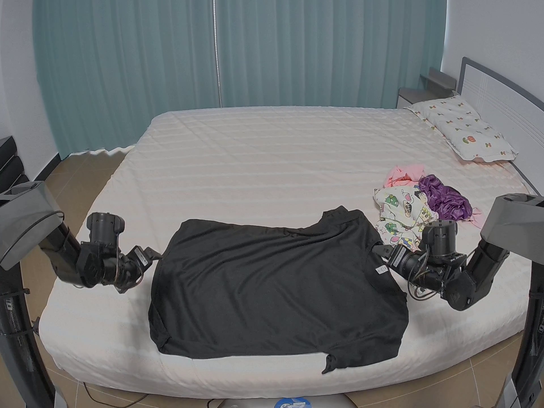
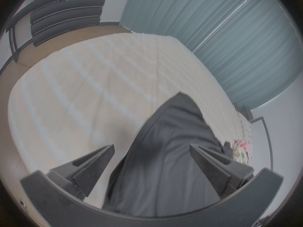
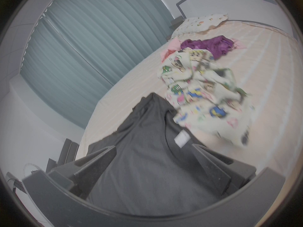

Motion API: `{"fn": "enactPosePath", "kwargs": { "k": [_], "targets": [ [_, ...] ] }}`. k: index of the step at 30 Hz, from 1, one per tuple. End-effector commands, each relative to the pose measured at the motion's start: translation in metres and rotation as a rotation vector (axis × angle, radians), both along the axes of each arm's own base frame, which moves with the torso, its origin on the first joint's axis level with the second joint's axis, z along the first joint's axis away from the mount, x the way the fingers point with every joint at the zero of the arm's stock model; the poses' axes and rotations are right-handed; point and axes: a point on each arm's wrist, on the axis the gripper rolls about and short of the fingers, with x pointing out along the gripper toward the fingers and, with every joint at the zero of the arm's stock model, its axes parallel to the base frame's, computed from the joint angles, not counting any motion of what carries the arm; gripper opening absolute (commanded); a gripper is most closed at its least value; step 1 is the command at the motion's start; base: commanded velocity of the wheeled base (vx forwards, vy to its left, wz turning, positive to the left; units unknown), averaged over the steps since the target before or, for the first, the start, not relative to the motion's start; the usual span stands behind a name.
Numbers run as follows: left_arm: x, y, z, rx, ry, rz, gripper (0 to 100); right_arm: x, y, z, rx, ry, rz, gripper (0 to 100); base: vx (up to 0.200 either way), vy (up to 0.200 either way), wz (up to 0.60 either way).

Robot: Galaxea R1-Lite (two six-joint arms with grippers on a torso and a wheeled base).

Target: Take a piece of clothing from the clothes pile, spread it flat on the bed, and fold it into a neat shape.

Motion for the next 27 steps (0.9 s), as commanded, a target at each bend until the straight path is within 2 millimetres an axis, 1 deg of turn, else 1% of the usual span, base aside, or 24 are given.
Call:
{"fn": "enactPosePath", "kwargs": {
  "k": [1, 5, 8, 11, 13, 14, 16, 18, 19, 20, 21, 27],
  "targets": [
    [-0.117, -0.018, -0.02, -0.046, 0.102, -0.103, 100, -0.112, -0.013, -0.004, 0.031, 0.169, 0.053, 100, 0.0, 0.0, 0.0],
    [-0.119, -0.022, -0.036, -0.021, 0.098, -0.113, 100, -0.12, -0.016, -0.013, 0.053, 0.175, 0.063, 100, 0.0, 0.0, 0.0],
    [-0.115, -0.026, -0.044, 0.03, 0.067, -0.095, 100, -0.123, -0.017, -0.018, 0.078, 0.174, 0.05, 100, 0.0, 0.0, 0.0],
    [-0.11, -0.038, -0.057, 0.117, 0.044, -0.069, 100, -0.124, -0.018, -0.024, 0.102, 0.153, 0.038, 100, 0.0, 0.0, 0.0],
    [-0.109, -0.041, -0.059, 0.128, 0.043, -0.069, 100, -0.124, -0.018, -0.026, 0.098, 0.161, 0.034, 100, 0.0, 0.0, 0.0],
    [-0.104, -0.049, -0.064, 0.158, 0.028, -0.074, 100, -0.124, -0.018, -0.029, 0.091, 0.173, 0.029, 100, 0.0, 0.0, 0.0],
    [-0.101, -0.052, -0.065, 0.166, 0.017, -0.073, 100, -0.124, -0.018, -0.029, 0.097, 0.171, 0.027, 100, 0.0, 0.0, 0.0],
    [-0.089, -0.056, -0.064, 0.176, -0.024, -0.055, 100, -0.125, -0.018, -0.027, 0.106, 0.168, 0.021, 100, 0.0, 0.0, 0.0],
    [-0.089, -0.056, -0.064, 0.176, -0.024, -0.055, 100, -0.125, -0.018, -0.027, 0.106, 0.168, 0.021, 100, 0.0, 0.0, 0.0],
    [-0.077, -0.058, -0.063, 0.18, -0.058, -0.039, 100, -0.125, -0.017, -0.027, 0.106, 0.168, 0.024, 100, 0.0, 0.0, 0.0],
    [-0.073, -0.059, -0.063, 0.183, -0.07, -0.033, 100, -0.125, -0.017, -0.027, 0.105, 0.169, 0.027, 100, 0.0, 0.0, 0.0],
    [-0.061, -0.061, -0.069, 0.21, -0.077, -0.005, 100, -0.125, -0.015, -0.027, 0.104, 0.166, 0.034, 100, 0.0, 0.0, 0.0]
  ]
}}
